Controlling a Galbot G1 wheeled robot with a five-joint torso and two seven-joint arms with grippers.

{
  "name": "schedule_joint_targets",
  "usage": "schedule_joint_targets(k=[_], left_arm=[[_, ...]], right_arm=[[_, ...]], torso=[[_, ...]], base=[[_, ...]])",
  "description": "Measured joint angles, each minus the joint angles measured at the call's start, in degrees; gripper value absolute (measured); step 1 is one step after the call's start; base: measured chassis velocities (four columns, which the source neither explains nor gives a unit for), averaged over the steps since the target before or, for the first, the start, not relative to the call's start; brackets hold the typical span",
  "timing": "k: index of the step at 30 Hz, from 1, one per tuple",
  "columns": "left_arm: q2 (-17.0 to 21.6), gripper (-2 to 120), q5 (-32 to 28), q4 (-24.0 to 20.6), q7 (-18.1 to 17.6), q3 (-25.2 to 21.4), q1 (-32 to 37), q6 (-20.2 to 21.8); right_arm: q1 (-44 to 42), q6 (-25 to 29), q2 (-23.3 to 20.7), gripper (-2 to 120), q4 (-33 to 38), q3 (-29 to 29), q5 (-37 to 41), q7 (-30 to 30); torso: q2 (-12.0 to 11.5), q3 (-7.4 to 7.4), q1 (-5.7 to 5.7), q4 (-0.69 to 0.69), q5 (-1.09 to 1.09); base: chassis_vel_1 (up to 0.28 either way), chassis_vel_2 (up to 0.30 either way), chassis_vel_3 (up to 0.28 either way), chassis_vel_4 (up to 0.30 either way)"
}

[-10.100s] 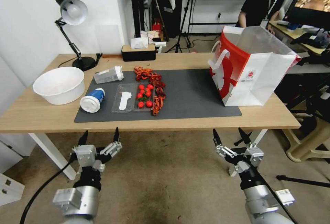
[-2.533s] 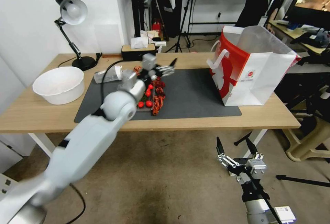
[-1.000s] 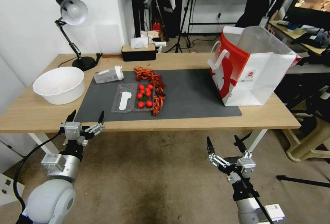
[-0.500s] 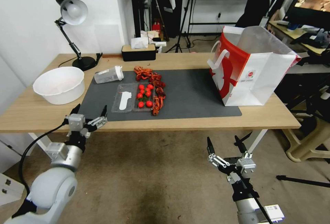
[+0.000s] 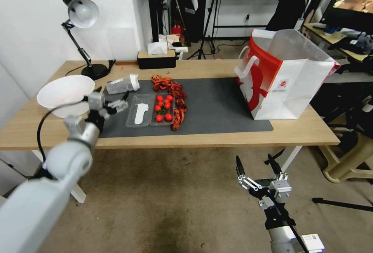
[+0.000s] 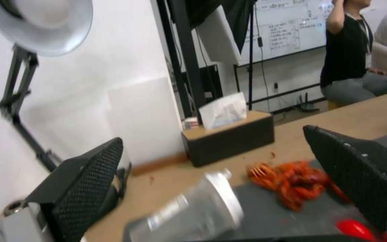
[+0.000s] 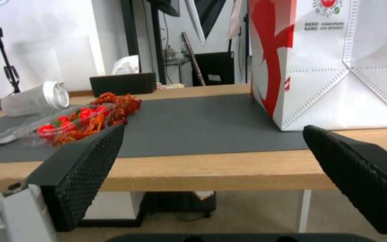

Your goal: Pick up the trash from the table and place it into the takeout bag.

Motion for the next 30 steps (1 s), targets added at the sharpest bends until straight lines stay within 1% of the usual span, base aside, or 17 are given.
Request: schedule_joint_targets(k=[2,4,6,8,9,11,12,14,16,18,20,21,22,25,27,28,30], left_arm=[[0.73,100,-0.22,1.95,1.14,1.48,-2.65,0.13],[2.10,100,0.02,6.82,4.72,5.80,-8.69,0.15],[2.30,100,0.23,7.87,5.89,6.90,-10.00,0.17],[2.53,100,1.42,11.44,11.07,10.52,-14.85,0.81],[2.53,100,1.42,11.44,11.07,10.52,-14.85,0.81],[2.01,100,3.69,14.78,15.82,13.47,-19.13,0.95],[2.01,100,3.69,14.78,15.82,13.47,-19.13,0.95],[1.04,100,7.23,19.31,19.85,17.49,-24.26,0.65],[0.76,100,8.36,20.51,20.63,18.25,-25.31,0.34],[-0.36,100,14.41,25.27,26.71,19.86,-28.90,-0.86],[-0.57,100,15.73,26.12,28.10,20.04,-29.47,-0.96],[-1.30,100,19.46,28.97,32.95,20.70,-31.57,-0.72],[-1.66,100,20.96,30.52,34.92,21.28,-33.00,-0.33],[-2.63,100,24.86,33.57,37.24,22.20,-35.49,-0.34],[-3.44,100,29.19,35.73,39.74,22.44,-37.19,-1.07],[-4.02,100,32.56,37.35,41.78,22.80,-38.68,-1.18],[-4.24,100,33.60,38.05,42.57,23.00,-39.25,-1.13]], right_arm=[[0.01,0.00,0.02,100,0.00,0.02,0.00,0.00],[0.04,-0.01,0.03,100,-0.05,0.01,-0.02,0.00],[0.05,-0.01,0.05,100,-0.06,0.02,-0.03,0.01],[0.06,-0.02,0.04,100,-0.08,0.05,-0.05,0.02],[0.06,-0.02,0.04,100,-0.08,0.05,-0.05,0.02],[0.03,-0.03,-0.05,100,-0.08,0.24,-0.05,0.03],[0.03,-0.03,-0.05,100,-0.08,0.24,-0.05,0.03],[-0.05,-0.04,-0.14,100,-0.13,0.55,0.02,0.07],[-0.07,-0.03,-0.14,100,-0.15,0.59,0.03,0.08],[-0.10,-0.02,-0.05,100,-0.23,0.64,0.09,0.13],[-0.10,-0.02,-0.02,100,-0.26,0.64,0.09,0.14],[-0.13,0.03,0.10,100,-0.30,0.67,0.11,0.17],[-0.19,0.09,0.17,100,-0.32,0.69,0.11,0.18],[-0.33,0.23,0.24,100,-0.39,0.90,0.12,0.21],[-0.37,0.43,0.27,100,-0.44,1.21,0.13,0.23],[-0.38,0.52,0.28,100,-0.44,1.36,0.13,0.23],[-0.38,0.55,0.28,100,-0.44,1.43,0.12,0.23]], torso=[[0.00,0.00,0.00,0.00,0.00],[0.00,0.00,0.00,0.01,0.01],[0.00,0.00,0.00,0.02,-0.01],[0.00,0.00,0.00,0.01,0.03],[0.00,0.00,0.00,0.01,0.03],[0.00,0.00,0.00,0.01,-0.02],[0.00,0.00,0.00,0.01,-0.02],[0.00,0.00,0.00,0.00,0.03],[0.00,0.00,0.00,0.00,0.00],[0.00,0.00,0.00,-0.02,0.03],[0.00,0.00,0.00,-0.01,0.03],[0.00,0.00,0.01,0.02,-0.03],[0.00,0.00,0.00,0.02,0.01],[0.00,-0.01,-0.01,0.01,0.02],[0.00,-0.01,0.00,0.01,-0.02],[0.00,-0.01,0.00,0.00,0.03],[0.00,-0.01,-0.01,0.00,0.04]], base=[[0.000,0.000,0.000,0.000],[0.000,0.000,0.000,0.000],[0.000,0.000,0.000,0.000],[0.000,0.000,0.000,0.000],[0.000,0.000,0.000,0.000],[0.000,0.000,0.000,0.000],[0.000,0.000,0.000,0.000],[0.000,0.000,0.000,0.000],[0.000,0.000,0.000,0.000],[0.000,0.000,0.000,0.000],[0.000,0.000,0.000,0.000],[0.000,0.000,0.000,0.000],[0.000,0.000,0.000,0.000],[0.000,0.000,0.000,0.000],[0.000,0.000,0.000,0.000],[0.000,0.000,0.000,0.000],[0.000,0.000,0.000,0.000]])
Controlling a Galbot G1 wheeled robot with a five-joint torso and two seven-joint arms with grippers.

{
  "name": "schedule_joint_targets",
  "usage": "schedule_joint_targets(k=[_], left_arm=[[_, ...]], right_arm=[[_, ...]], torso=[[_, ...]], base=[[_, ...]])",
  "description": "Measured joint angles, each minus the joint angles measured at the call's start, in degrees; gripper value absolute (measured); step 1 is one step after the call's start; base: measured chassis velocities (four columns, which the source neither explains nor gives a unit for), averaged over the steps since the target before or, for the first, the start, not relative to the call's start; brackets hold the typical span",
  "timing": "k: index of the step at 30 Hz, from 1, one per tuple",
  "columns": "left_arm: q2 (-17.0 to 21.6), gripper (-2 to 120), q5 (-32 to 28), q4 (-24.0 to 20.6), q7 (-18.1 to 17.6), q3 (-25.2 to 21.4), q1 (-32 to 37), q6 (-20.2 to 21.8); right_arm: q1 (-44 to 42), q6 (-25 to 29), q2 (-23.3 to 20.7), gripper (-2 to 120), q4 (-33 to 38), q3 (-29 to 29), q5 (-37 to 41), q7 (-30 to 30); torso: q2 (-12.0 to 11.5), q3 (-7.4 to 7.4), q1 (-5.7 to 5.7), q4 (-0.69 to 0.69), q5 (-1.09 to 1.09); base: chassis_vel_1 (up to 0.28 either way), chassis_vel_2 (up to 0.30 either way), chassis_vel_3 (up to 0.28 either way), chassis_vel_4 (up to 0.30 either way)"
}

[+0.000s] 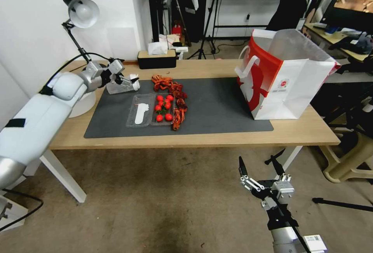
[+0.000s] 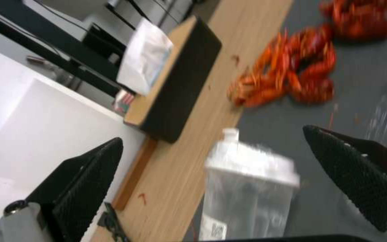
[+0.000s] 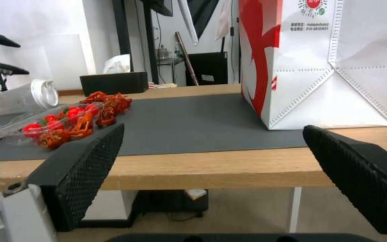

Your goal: Pick up the trash from the table and place it into the takeout bag.

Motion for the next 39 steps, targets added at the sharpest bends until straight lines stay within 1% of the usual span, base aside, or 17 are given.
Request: schedule_joint_targets(k=[2,3,4,7,8,10,15,16,20,28,29,31,33,39], left_arm=[[-0.60,100,3.28,2.49,2.62,0.72,-1.84,0.55],[-0.74,100,4.65,3.38,3.22,0.87,-2.45,0.55],[-0.74,100,4.65,3.38,3.22,0.87,-2.45,0.55],[-0.87,100,7.00,5.21,4.72,0.99,-3.34,0.32],[-0.87,100,7.00,5.21,4.72,0.99,-3.34,0.32],[-1.09,100,8.55,8.00,6.41,1.37,-4.40,-0.91],[-1.31,100,8.76,9.35,7.12,1.87,-4.73,-1.74],[-1.75,100,8.75,10.34,7.53,2.32,-5.00,-2.43],[-2.57,100,8.88,11.78,7.59,2.97,-5.46,-2.87],[-4.39,100,11.63,14.71,6.62,3.83,-6.44,-2.94],[-4.87,100,12.10,16.34,6.50,4.15,-6.97,-2.96],[-5.11,100,12.20,17.17,6.50,4.27,-7.23,-3.04],[-5.80,100,12.29,19.42,6.50,4.42,-7.79,-3.43],[-6.21,100,12.50,19.99,6.16,4.40,-7.79,-3.75]], right_arm=[[-0.01,0.05,0.00,100,0.01,0.13,0.01,0.01],[-0.01,0.06,0.01,100,0.02,0.18,0.02,0.03],[-0.01,0.06,0.01,100,0.02,0.18,0.02,0.03],[-0.04,0.12,0.02,100,0.02,0.29,0.07,0.08],[-0.04,0.12,0.02,100,0.02,0.29,0.07,0.08],[-0.02,0.14,0.05,100,0.02,0.31,0.08,0.12],[-0.02,0.14,0.22,100,0.02,0.16,0.07,0.12],[-0.13,0.15,0.26,100,0.02,0.08,-0.01,0.12],[-0.40,0.19,0.22,100,0.12,0.12,-0.05,0.13],[-1.22,0.53,-0.10,100,0.39,0.96,-0.05,0.15],[-1.43,0.69,-0.02,100,0.42,1.02,-0.05,0.15],[-1.53,0.78,0.04,100,0.42,1.05,-0.05,0.15],[-1.84,1.07,0.17,100,0.42,1.06,-0.09,0.14],[-1.97,1.20,0.17,100,0.42,1.10,-0.16,0.12]], torso=[[0.00,0.00,0.00,0.00,-0.04],[0.00,0.00,0.00,-0.01,-0.02],[0.00,0.00,0.00,-0.01,-0.02],[0.00,0.00,0.00,0.01,-0.03],[0.00,0.00,0.00,0.01,-0.03],[0.00,0.00,0.00,0.01,-0.03],[0.00,0.00,0.00,0.02,-0.03],[0.00,0.00,0.00,0.01,-0.03],[0.00,0.00,0.00,0.00,-0.03],[0.01,0.00,0.00,0.01,-0.03],[0.01,0.00,0.00,0.00,-0.03],[0.01,0.00,0.00,0.00,-0.02],[0.01,0.00,0.00,0.00,-0.03],[0.01,0.00,0.00,0.01,-0.02]], base=[[0.000,0.000,0.000,0.000],[0.000,0.000,0.000,0.000],[0.000,0.000,0.000,0.000],[0.000,0.000,0.000,0.000],[0.000,0.000,0.000,0.000],[0.000,0.000,0.000,0.000],[0.000,0.000,0.000,0.000],[0.000,0.000,0.000,0.000],[0.000,0.000,0.000,0.000],[0.000,0.000,0.000,0.000],[0.000,0.000,0.000,0.000],[0.000,0.000,0.000,0.000],[0.000,0.000,0.000,0.000],[0.000,0.000,0.000,0.000]])
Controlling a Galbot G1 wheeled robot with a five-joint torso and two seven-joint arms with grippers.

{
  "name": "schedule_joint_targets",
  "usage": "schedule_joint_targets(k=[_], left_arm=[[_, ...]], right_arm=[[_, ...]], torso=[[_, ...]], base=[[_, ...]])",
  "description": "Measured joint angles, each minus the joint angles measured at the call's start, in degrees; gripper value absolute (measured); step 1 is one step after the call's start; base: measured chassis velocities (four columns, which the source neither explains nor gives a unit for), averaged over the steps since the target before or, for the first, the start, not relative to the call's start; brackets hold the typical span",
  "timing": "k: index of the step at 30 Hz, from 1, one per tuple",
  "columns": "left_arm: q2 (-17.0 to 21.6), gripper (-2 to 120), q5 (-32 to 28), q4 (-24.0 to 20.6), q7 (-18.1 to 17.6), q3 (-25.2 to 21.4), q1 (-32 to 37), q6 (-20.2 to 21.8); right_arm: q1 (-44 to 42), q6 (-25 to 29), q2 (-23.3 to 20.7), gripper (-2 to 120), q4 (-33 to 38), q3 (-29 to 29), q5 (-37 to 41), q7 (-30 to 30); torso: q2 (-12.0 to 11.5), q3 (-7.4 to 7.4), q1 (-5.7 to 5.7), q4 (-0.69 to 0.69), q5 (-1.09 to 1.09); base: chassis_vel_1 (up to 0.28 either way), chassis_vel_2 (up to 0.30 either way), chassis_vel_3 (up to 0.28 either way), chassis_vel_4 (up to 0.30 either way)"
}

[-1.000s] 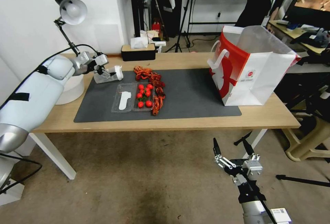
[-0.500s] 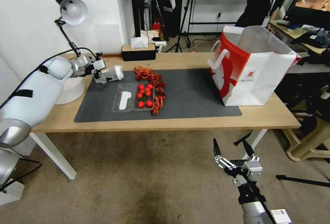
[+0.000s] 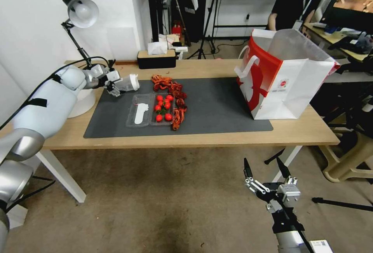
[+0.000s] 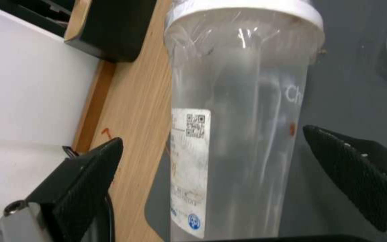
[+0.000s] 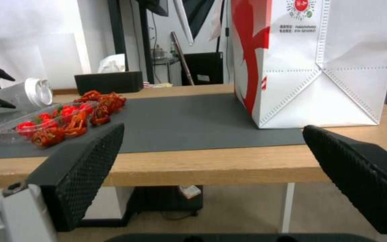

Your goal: Pick up the trash from the table and place it into the takeout bag.

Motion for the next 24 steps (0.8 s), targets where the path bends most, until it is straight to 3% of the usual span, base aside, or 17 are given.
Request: schedule_joint_targets(k=[15,22,24], left_arm=[[-2.16,100,1.04,3.92,0.07,0.65,-1.28,-0.43],[-1.80,100,0.27,4.28,1.53,0.70,-1.49,-1.33],[-1.75,93,0.23,4.22,1.68,0.84,-1.22,-1.34]], right_arm=[[-0.12,0.42,0.83,100,0.02,-0.27,-0.24,-0.44],[0.76,-0.01,-3.07,100,0.09,2.28,3.72,-0.26],[1.15,-0.16,-3.76,100,-0.07,3.00,4.74,-0.24]], torso=[[0.00,0.00,0.00,-0.01,-0.01],[0.00,0.00,0.00,0.01,0.01],[0.00,0.00,0.00,0.00,0.00]], base=[[0.000,0.000,0.000,0.000],[0.000,0.000,0.000,0.000],[0.000,0.000,0.000,0.000]])
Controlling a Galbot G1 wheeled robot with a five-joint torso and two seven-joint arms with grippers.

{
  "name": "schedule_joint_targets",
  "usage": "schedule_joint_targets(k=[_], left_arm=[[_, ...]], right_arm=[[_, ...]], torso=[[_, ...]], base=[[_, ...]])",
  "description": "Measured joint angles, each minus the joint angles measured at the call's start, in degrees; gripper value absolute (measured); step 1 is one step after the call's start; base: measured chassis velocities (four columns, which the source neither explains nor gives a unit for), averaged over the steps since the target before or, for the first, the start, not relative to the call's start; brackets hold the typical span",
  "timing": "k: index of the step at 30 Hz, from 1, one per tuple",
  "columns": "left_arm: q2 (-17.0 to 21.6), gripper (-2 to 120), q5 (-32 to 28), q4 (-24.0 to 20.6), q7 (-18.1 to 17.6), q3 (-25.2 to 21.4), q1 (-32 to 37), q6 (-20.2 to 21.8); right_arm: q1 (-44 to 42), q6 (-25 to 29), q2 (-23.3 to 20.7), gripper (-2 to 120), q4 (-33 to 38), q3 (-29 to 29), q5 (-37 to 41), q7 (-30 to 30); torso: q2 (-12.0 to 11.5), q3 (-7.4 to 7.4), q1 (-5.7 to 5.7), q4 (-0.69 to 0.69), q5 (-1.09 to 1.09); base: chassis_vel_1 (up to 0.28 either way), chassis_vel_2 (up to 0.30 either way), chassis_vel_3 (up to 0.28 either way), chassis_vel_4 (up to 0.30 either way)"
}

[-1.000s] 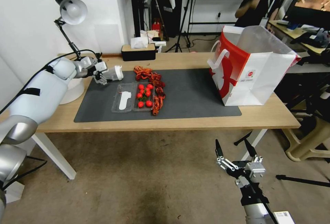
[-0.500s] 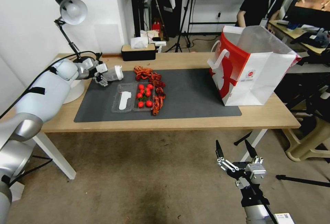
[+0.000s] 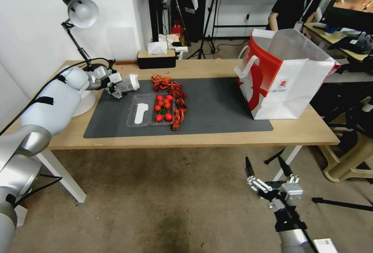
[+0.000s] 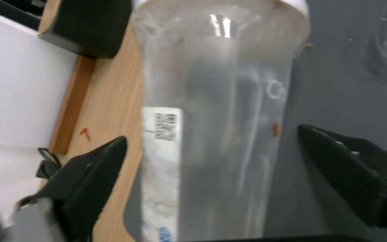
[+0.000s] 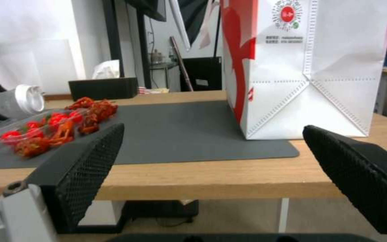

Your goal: Pick up the trash from the table and place it into the takeout bag.

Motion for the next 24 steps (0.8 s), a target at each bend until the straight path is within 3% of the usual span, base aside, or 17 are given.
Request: schedule_joint_targets(k=[5,12,18,24], left_arm=[[-0.08,80,-0.24,-0.64,-0.16,-0.91,1.47,0.37],[0.63,50,-1.21,-2.12,-0.30,-2.47,4.32,1.41],[0.88,39,-1.76,-2.56,-0.90,-2.99,4.87,1.75],[0.75,23,-3.73,-2.73,-0.11,-3.37,4.34,1.49]], right_arm=[[0.62,-0.58,0.59,100,0.15,-1.11,0.05,0.07],[0.64,-0.92,2.13,100,0.10,-4.74,-2.84,0.23],[0.07,-0.84,2.13,100,0.15,-4.76,-3.01,0.23],[-0.12,-0.77,2.41,100,0.15,-4.90,-3.19,0.24]], torso=[[0.01,-0.04,-0.02,0.03,0.07],[0.06,-0.06,-0.06,-0.02,0.03],[0.02,-0.02,-0.04,-0.05,0.00],[-0.04,0.04,0.04,0.02,-0.07]], base=[[0.000,0.000,0.000,0.000],[0.000,0.000,0.000,0.000],[0.000,0.000,0.000,0.000],[0.000,0.000,0.000,0.000]])
